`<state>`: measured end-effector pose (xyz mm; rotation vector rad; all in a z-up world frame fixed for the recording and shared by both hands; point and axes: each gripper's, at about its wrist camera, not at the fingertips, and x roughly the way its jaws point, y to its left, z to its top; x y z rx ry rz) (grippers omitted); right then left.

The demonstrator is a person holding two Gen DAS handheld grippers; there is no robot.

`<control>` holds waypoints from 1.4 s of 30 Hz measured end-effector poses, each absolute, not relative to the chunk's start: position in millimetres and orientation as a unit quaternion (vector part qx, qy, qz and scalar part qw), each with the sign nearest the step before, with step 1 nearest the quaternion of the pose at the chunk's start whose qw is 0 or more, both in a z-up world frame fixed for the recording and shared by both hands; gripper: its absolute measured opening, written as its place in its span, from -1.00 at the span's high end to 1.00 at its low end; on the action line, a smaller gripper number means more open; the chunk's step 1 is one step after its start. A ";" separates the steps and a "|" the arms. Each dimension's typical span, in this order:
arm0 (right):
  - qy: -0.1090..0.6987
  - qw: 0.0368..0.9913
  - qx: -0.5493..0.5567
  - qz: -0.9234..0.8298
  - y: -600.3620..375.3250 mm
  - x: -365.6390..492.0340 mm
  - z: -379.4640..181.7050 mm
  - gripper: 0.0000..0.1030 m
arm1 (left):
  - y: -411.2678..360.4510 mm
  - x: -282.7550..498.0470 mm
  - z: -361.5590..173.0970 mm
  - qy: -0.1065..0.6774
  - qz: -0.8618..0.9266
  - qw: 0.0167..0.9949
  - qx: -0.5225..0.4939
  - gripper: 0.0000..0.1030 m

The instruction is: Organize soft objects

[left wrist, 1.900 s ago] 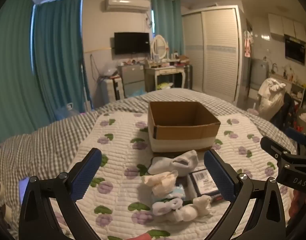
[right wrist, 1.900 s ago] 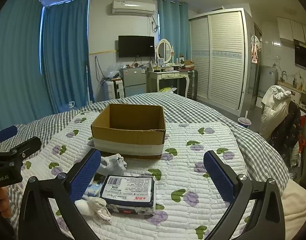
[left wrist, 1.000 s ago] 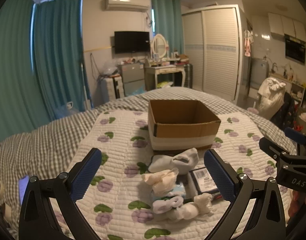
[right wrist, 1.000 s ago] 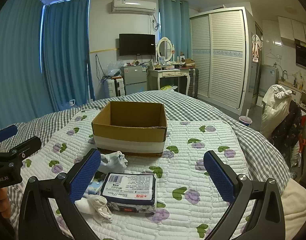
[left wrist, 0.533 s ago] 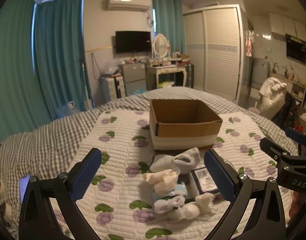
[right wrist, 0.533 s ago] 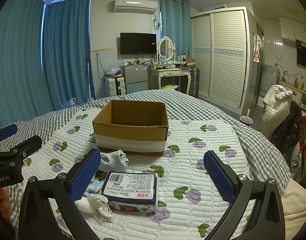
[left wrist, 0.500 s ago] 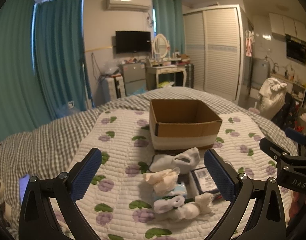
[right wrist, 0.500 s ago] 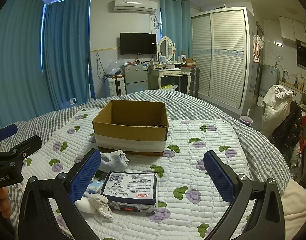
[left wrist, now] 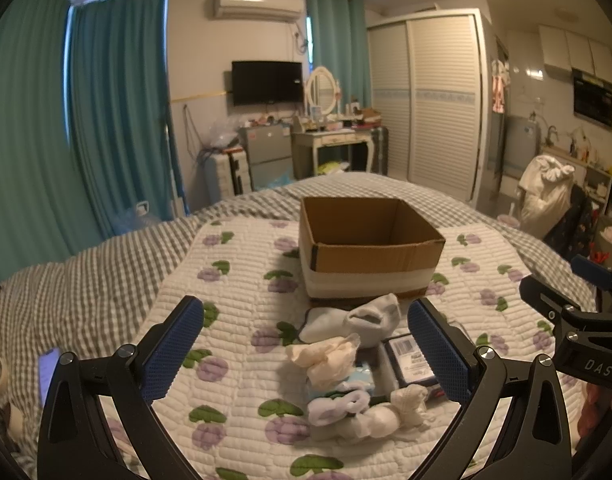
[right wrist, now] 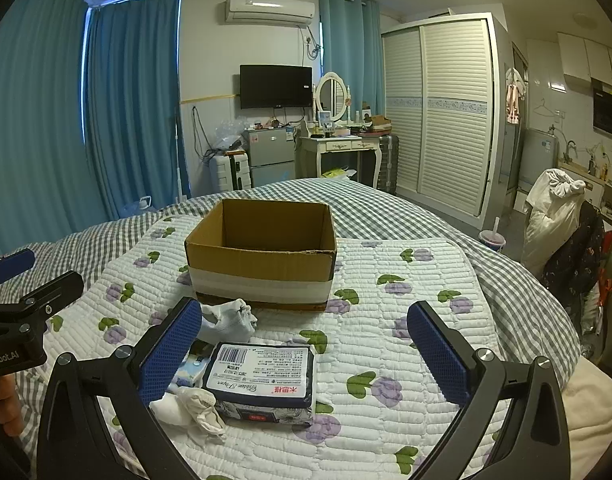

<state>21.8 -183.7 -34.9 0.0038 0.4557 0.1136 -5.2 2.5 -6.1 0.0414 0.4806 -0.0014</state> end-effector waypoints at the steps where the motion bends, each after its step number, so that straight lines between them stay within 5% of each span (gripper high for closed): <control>1: 0.226 0.973 0.002 0.056 -183.8 21.4 -35.0 -1.00 | 2.6 -5.7 -6.2 0.238 0.000 0.971 0.021 -1.00; 42: 0.235 0.970 -0.027 0.050 -177.9 -10.9 -20.2 -1.00 | 2.6 -17.9 0.9 0.254 -0.003 0.967 0.027 -1.00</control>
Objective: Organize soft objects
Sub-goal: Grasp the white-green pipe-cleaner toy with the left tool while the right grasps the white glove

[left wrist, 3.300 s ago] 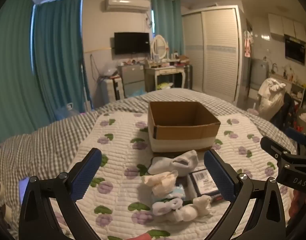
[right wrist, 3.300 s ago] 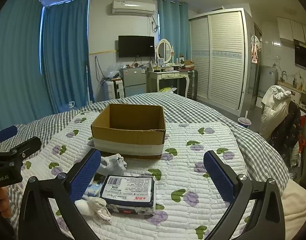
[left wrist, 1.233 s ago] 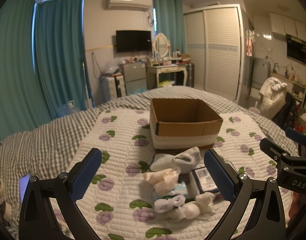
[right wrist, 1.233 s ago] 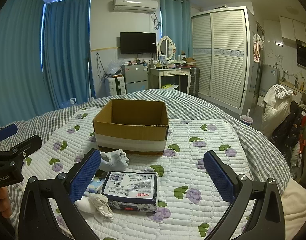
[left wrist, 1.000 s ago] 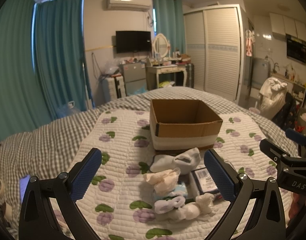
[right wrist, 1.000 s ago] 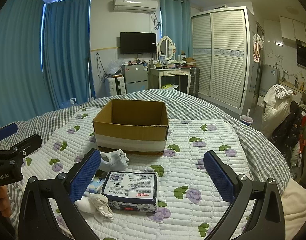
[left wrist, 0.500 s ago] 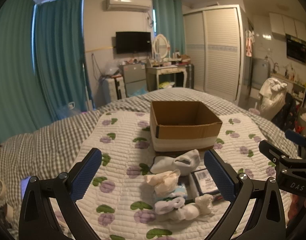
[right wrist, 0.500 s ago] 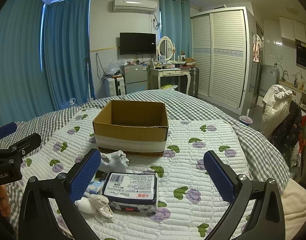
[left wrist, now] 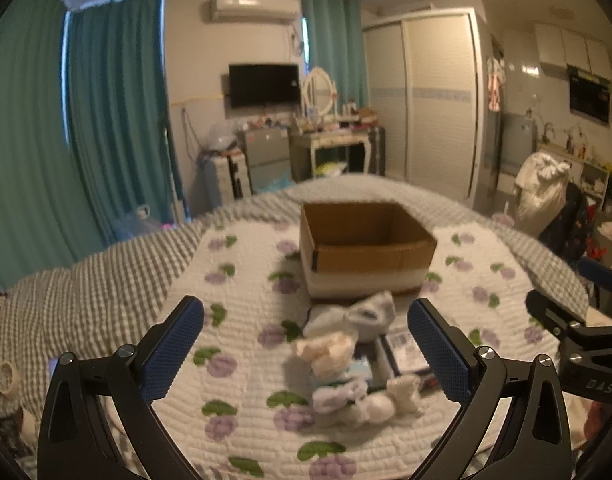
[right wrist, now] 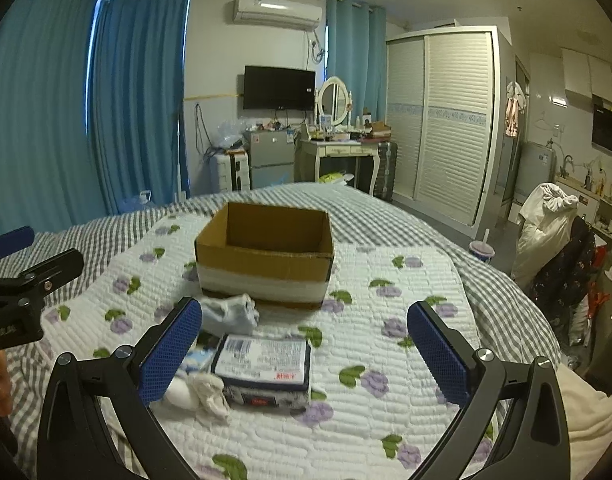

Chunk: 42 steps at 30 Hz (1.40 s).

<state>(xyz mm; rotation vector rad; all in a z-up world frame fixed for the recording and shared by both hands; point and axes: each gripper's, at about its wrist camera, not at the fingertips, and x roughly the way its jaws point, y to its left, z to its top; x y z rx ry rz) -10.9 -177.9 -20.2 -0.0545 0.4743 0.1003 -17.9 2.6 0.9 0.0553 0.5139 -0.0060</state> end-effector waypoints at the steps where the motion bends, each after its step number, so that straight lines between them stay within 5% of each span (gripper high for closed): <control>1: 0.243 0.968 -0.029 0.049 -177.6 -10.5 -25.9 -1.00 | 2.5 -15.6 -6.8 0.264 -0.005 0.964 0.025 -1.00; 9: 0.314 0.947 -0.040 0.058 -166.6 8.9 -81.5 -1.00 | 3.0 12.1 -95.3 0.376 0.003 0.926 0.031 -0.98; 16: 0.337 0.938 -0.049 0.061 -156.4 23.4 -106.9 -1.00 | -2.0 26.8 -119.4 0.397 -0.014 0.917 0.026 -0.96; 21: 0.349 0.934 -0.056 0.063 -151.9 29.1 -114.9 -1.00 | -1.8 45.4 -132.9 0.425 -0.041 0.904 0.002 -0.28; 26: 0.360 0.929 -0.062 0.066 -144.9 31.7 -121.9 -1.00 | -2.0 48.9 -139.1 0.439 -0.077 0.895 -0.015 0.13; 37: 0.380 0.918 -0.059 0.092 -111.8 33.1 -131.4 -1.00 | 19.4 31.5 -114.1 0.405 -0.078 0.911 -0.010 0.18; 42: 0.411 0.906 -0.045 0.092 -100.7 47.5 -147.4 -0.58 | 30.1 25.9 -105.3 0.391 -0.070 0.918 -0.004 0.18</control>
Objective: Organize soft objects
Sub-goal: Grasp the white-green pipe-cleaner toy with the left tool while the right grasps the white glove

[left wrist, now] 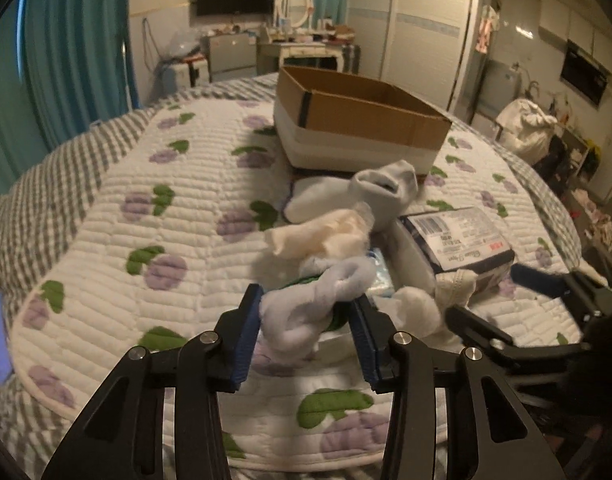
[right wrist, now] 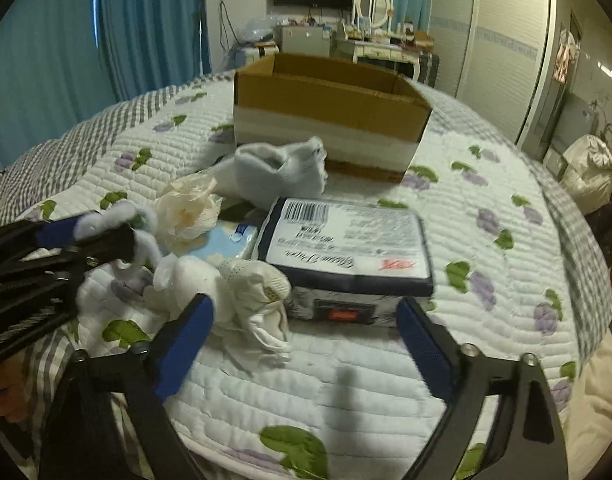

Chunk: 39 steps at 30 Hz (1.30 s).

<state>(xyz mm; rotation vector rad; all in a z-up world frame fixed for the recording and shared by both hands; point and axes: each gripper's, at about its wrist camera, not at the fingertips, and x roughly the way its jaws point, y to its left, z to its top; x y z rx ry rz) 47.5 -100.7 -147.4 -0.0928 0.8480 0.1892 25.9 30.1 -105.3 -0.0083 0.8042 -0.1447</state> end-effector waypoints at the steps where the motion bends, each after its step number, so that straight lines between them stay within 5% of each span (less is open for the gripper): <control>1: 0.415 0.904 -0.039 0.093 -100.7 49.7 -149.6 -0.50 | 31.7 25.4 -104.9 0.390 -0.070 0.918 -0.004 0.18; 8: 0.433 0.890 0.009 0.145 -97.3 54.1 -157.6 0.45 | 36.8 23.4 -101.9 0.386 -0.068 0.920 0.000 0.18; 20: 0.378 0.914 0.012 0.151 -107.3 28.1 -115.8 0.47 | 34.9 12.5 -101.8 0.384 -0.050 0.921 0.028 0.11; 22: 0.376 0.914 0.012 0.152 -108.2 27.8 -116.1 0.47 | 40.0 17.6 -110.9 0.398 -0.046 0.916 0.017 -0.18; 34: 0.387 0.910 0.023 0.145 -127.5 43.2 -131.5 0.47 | 48.7 66.5 -167.6 0.458 -0.034 0.888 -0.015 -0.18; 39: 0.393 0.908 0.024 0.145 -127.5 47.1 -135.3 0.47 | 50.7 64.7 -169.4 0.452 -0.055 0.890 -0.025 0.06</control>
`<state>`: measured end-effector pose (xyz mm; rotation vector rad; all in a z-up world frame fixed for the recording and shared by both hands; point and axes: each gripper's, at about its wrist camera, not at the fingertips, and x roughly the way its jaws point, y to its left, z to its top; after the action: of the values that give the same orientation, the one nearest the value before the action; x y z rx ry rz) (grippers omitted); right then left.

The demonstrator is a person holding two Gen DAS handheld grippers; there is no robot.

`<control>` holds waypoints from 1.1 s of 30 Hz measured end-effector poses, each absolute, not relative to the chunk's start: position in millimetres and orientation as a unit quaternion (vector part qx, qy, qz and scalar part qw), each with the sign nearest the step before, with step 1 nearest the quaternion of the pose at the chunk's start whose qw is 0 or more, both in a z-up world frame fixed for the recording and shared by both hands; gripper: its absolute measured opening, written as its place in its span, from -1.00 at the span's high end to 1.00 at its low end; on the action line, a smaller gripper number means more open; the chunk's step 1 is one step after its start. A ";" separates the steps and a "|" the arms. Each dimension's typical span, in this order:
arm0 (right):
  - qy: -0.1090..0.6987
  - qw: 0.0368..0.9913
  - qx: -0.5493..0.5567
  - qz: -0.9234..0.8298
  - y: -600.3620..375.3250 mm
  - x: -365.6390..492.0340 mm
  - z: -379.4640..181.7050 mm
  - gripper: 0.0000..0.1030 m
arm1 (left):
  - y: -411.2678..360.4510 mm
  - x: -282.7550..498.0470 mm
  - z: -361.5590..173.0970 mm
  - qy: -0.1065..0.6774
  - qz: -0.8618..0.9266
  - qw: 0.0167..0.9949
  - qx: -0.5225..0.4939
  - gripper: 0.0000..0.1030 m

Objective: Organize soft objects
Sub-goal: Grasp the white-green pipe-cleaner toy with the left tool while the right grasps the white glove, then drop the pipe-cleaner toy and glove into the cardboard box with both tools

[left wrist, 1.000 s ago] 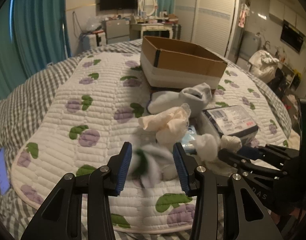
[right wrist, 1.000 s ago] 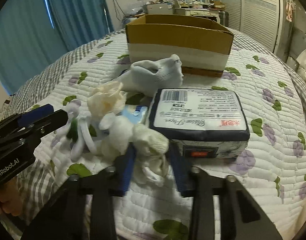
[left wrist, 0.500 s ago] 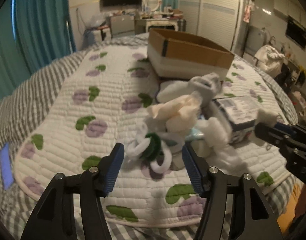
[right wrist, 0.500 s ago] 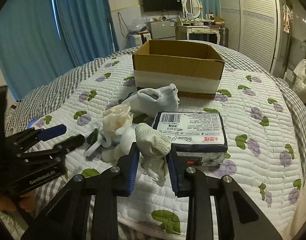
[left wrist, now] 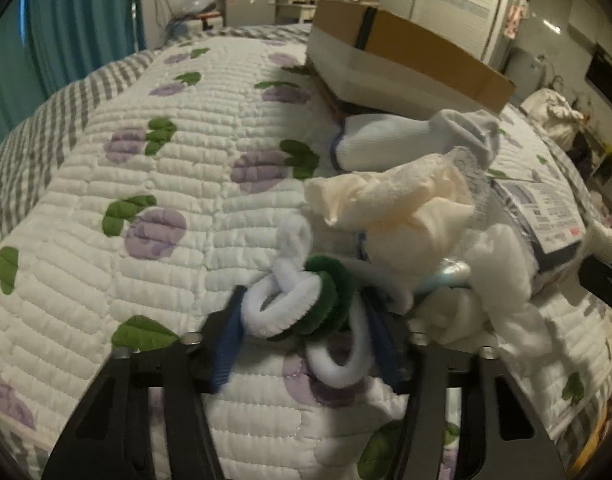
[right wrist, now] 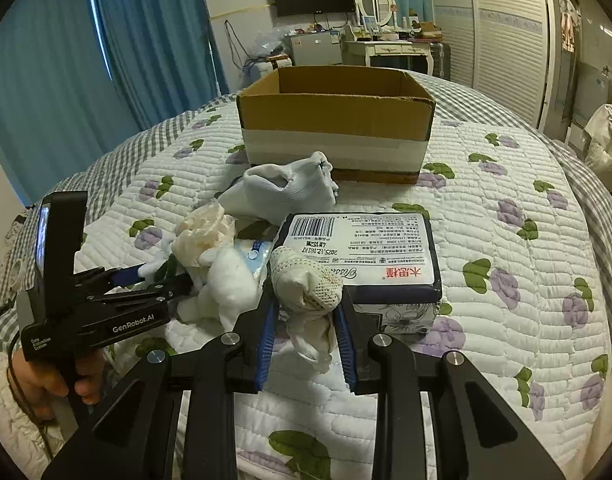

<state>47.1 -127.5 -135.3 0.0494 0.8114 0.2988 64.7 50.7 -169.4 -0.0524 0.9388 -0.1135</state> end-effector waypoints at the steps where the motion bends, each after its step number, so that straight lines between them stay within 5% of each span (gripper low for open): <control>1: 0.393 0.908 0.022 0.145 -126.2 46.7 -134.8 0.47 | 49.9 62.3 -167.4 0.450 -0.057 0.891 -0.022 0.13; 8: 0.374 0.915 0.014 0.151 -121.0 34.6 -119.2 0.47 | 45.3 38.6 -142.5 0.424 -0.074 0.902 -0.009 0.24; 17: 0.313 0.935 0.012 0.165 -124.7 35.9 -60.4 0.47 | 36.4 23.6 -46.5 0.329 -0.091 0.940 0.002 0.24; 26: 0.246 0.956 -0.002 0.159 -140.8 120.5 19.3 0.47 | -0.4 104.5 2.8 0.287 -0.122 0.950 0.013 0.23; 33: 0.284 0.946 0.026 0.152 -156.7 223.5 0.3 0.47 | -28.0 197.0 -11.8 0.301 -0.125 0.945 0.028 0.23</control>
<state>223.5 -156.7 0.3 0.0529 0.5781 0.3096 197.0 -28.0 -11.8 0.0568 0.6138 -0.2543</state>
